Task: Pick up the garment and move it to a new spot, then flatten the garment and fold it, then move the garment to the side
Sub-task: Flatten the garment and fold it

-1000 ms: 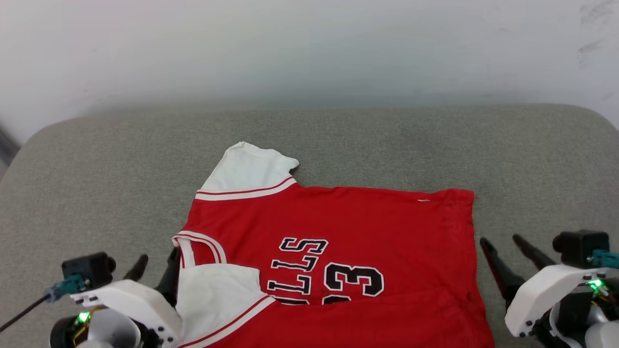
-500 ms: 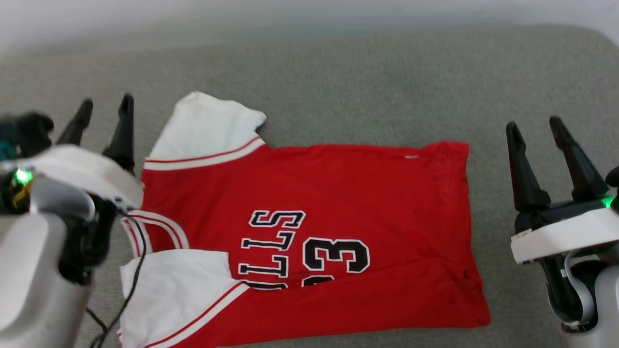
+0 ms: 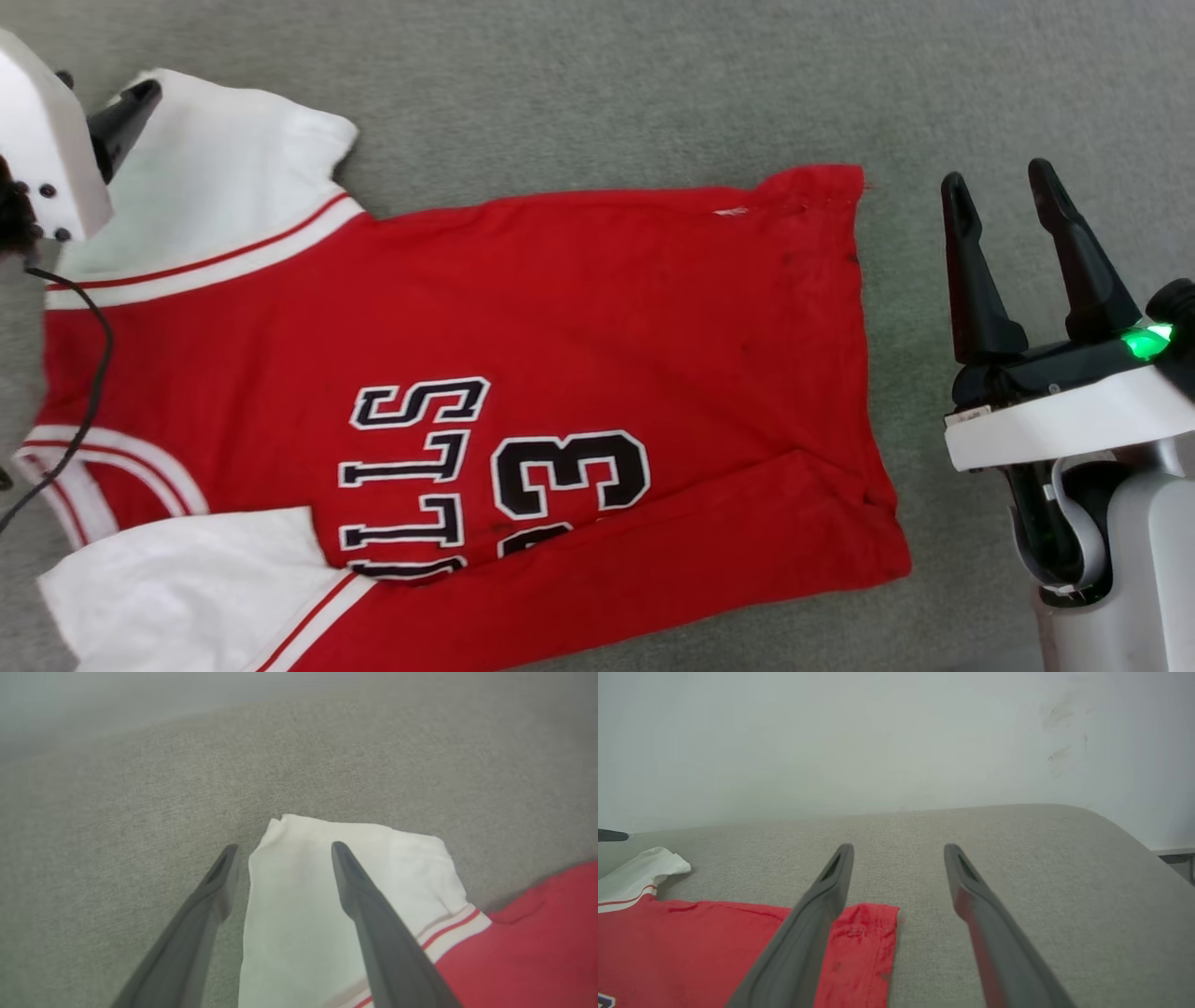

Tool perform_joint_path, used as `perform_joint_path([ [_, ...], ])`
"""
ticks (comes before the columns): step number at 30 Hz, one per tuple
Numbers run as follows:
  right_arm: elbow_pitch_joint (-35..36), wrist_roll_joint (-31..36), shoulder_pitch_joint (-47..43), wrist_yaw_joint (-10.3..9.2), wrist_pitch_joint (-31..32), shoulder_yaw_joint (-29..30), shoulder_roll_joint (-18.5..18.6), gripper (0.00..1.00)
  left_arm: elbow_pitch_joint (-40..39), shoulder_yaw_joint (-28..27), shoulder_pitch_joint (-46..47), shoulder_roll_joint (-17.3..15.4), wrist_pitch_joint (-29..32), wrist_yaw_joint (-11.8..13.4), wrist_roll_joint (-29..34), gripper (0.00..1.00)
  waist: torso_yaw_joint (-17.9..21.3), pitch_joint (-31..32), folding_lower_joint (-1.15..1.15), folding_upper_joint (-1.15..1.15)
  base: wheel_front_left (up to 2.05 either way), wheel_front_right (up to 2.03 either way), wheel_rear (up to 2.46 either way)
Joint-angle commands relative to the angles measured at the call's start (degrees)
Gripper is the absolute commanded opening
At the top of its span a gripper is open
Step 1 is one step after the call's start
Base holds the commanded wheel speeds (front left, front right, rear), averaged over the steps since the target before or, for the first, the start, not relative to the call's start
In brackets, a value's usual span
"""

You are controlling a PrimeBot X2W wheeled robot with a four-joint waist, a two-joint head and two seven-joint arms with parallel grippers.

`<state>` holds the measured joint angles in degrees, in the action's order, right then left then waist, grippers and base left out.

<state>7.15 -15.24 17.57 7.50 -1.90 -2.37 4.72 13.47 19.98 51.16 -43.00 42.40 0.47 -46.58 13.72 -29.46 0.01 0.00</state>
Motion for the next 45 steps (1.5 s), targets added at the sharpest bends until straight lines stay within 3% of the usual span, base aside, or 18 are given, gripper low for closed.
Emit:
perform_joint_path([
  [1, -0.4, -0.3, 0.8, -0.02, -0.6, -0.1, -0.5, 1.0, 0.6, 0.4, 1.4, -0.8, 2.9, -0.3, -0.7, 1.0, 2.6, -2.7, -0.01, 0.0, 0.0, 0.0, 0.0],
  [5, -1.2, -1.1, 1.5, -0.02, -1.3, -0.7, -0.9, 1.0, 2.0, 1.8, 4.1, -2.3, 9.9, 0.2, -1.2, 1.0, 4.1, -4.9, -0.01, 0.0, 0.0, 0.0, 0.0],
  [9, -2.5, -1.8, 1.5, -0.02, -1.6, -0.9, -1.1, 1.0, 5.4, 3.5, 3.2, -1.5, 15.4, 1.3, -2.6, 1.0, 4.9, -5.9, -0.01, 0.0, 0.0, 0.0, 0.0],
  [11, -2.9, -2.0, 1.5, -0.02, -1.4, -0.9, -1.1, 1.0, 6.7, 4.4, 2.0, -0.6, 17.8, 2.1, -3.5, 0.29, 5.1, -6.0, -0.01, 0.0, 0.0, 0.0, 0.0],
  [12, -3.0, -2.2, 1.6, -0.01, -1.4, -0.9, -1.2, 1.0, 7.3, 4.7, 1.5, 0.0, 18.3, 2.4, -3.9, 0.0, 5.1, -6.0, -0.01, 0.0, 0.0, 0.0, 0.0],
  [23, -6.0, -6.9, 4.5, -0.02, 4.6, -0.6, 1.7, 1.0, 9.2, 2.9, 2.2, 2.8, 8.6, 1.1, -3.1, 0.0, 2.3, -1.8, -0.01, 0.0, 0.0, 0.0, 0.0],
  [30, -17.0, -13.3, 12.1, -0.01, 23.3, -1.9, 8.5, 1.0, 8.4, 3.3, 5.7, 6.7, 1.7, -2.3, -2.4, 0.0, -3.9, 2.0, -0.01, 0.0, 0.0, 0.0, 0.0],
  [35, -22.2, -15.5, 17.1, -0.02, 33.7, -4.2, 11.3, 1.0, 6.3, 4.6, 6.6, 8.9, 0.3, -3.1, -2.1, 0.0, -7.6, 1.6, -0.01, 0.0, 0.0, 0.0, 0.0],
  [45, -34.7, -14.5, 21.4, -0.07, 50.4, -6.1, 10.7, 1.0, 3.7, 5.7, 6.4, 10.4, -2.6, -3.7, -0.9, 0.0, -11.1, 0.0, -0.01, 0.0, 0.0, 0.0, 0.0],
])
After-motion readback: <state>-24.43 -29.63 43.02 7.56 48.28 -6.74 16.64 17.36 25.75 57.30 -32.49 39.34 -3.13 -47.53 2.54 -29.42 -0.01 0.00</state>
